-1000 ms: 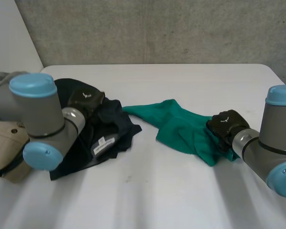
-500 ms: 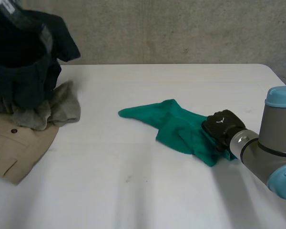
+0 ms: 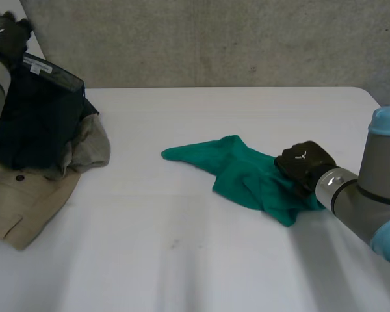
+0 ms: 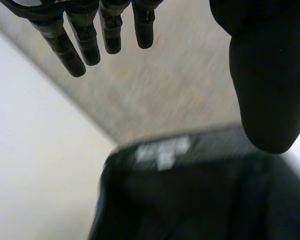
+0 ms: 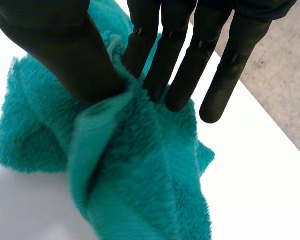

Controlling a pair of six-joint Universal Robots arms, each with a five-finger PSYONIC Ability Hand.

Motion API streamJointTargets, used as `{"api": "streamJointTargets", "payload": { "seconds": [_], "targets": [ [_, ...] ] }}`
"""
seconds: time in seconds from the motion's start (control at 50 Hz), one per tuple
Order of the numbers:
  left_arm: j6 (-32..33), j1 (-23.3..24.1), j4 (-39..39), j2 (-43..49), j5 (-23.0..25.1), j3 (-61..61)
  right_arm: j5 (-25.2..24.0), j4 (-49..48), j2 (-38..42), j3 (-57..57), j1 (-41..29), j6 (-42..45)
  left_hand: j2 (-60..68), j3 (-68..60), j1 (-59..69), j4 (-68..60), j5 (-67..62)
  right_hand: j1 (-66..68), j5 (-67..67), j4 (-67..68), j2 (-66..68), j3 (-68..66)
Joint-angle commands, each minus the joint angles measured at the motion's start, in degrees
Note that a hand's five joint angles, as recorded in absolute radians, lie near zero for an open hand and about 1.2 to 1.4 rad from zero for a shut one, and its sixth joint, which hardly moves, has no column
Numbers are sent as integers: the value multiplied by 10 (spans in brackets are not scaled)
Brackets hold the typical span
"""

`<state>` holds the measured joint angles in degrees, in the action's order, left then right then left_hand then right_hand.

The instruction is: Fold the laundry.

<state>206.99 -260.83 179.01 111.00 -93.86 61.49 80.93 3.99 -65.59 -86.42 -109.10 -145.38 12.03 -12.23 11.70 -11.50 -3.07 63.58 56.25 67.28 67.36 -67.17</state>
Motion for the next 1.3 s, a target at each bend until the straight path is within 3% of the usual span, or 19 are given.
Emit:
{"api": "streamJointTargets", "payload": {
  "seconds": [0.02, 0.12, 0.32, 0.56, 0.58, 0.68, 0.74, 0.76, 0.82, 0.9, 0.96, 1.04, 1.12, 1.2, 1.22, 1.3],
  "targets": [
    [-26, 79, 23, -86, 92, 73, -27, 58, -48, 39, -8, -18, -20, 22, -17, 15, 31, 164, 137, 127, 126, -128],
    [-44, 141, 34, -33, 134, 81, -53, 102, -105, 85, -22, -43, -20, 22, -17, 15, 31, 164, 137, 127, 126, -128],
    [-54, 223, -28, 192, 102, -31, -120, 101, -215, 163, -21, -139, -20, 22, -17, 15, 31, 164, 137, 127, 126, -128],
    [-121, 309, -73, 277, 148, -131, -152, 62, -256, 208, 2, -293, -20, 22, -17, 15, 31, 164, 137, 127, 126, -128],
    [-127, 313, -77, 278, 151, -133, -150, 58, -252, 209, 8, -297, 17, -15, 20, -22, -6, 164, 137, 127, 126, -128],
    [-149, 315, -89, 277, 142, -158, -137, 38, -205, 216, 35, -298, 679, -677, 682, -684, -668, 164, 137, 127, 126, -128],
    [-153, 295, -91, 265, 95, -175, -128, 36, -162, 217, 49, -273, 680, -678, 683, -685, -669, 164, 137, 127, 126, -128],
    [-154, 277, -92, 248, 47, -182, -126, 36, -149, 218, 53, -262, 680, -678, 683, -685, -669, 164, 137, 127, 126, -128],
    [-152, 247, -89, 200, -17, -181, -118, 37, -96, 223, 62, -209, 680, -678, 683, -685, -669, 164, 137, 127, 126, -128],
    [-128, 226, -68, 128, 5, -140, -103, 30, -21, 217, 60, -120, 680, -678, 683, -685, -669, 164, 137, 127, 126, -128],
    [-88, 238, -48, 105, 34, -72, -104, 14, 19, 191, 62, -62, 680, -678, 683, -685, -669, 164, 137, 127, 126, -128],
    [-44, 268, -42, 119, 22, 5, -120, -22, 56, 142, 63, -38, 680, -678, 683, -685, -669, 164, 137, 127, 126, -128],
    [-23, 293, -31, 160, -23, 43, -141, -55, 95, 96, 64, -12, 680, -678, 683, -685, -669, 164, 137, 127, 126, -128],
    [-30, 309, -35, 190, -84, 41, -142, -66, 122, 72, 66, 36, 561, -559, 564, -566, -550, 147, 121, 110, 110, -111],
    [-33, 314, -40, 190, -103, 36, -136, -65, 124, 71, 67, 50, 497, -495, 501, -502, -487, 21, -6, -16, -17, 15],
    [-40, 320, -73, 173, -121, 28, -95, -50, 110, 72, 65, 43, 280, -278, 283, -285, -270, -91, -118, -128, -129, 127]
  ]
}}
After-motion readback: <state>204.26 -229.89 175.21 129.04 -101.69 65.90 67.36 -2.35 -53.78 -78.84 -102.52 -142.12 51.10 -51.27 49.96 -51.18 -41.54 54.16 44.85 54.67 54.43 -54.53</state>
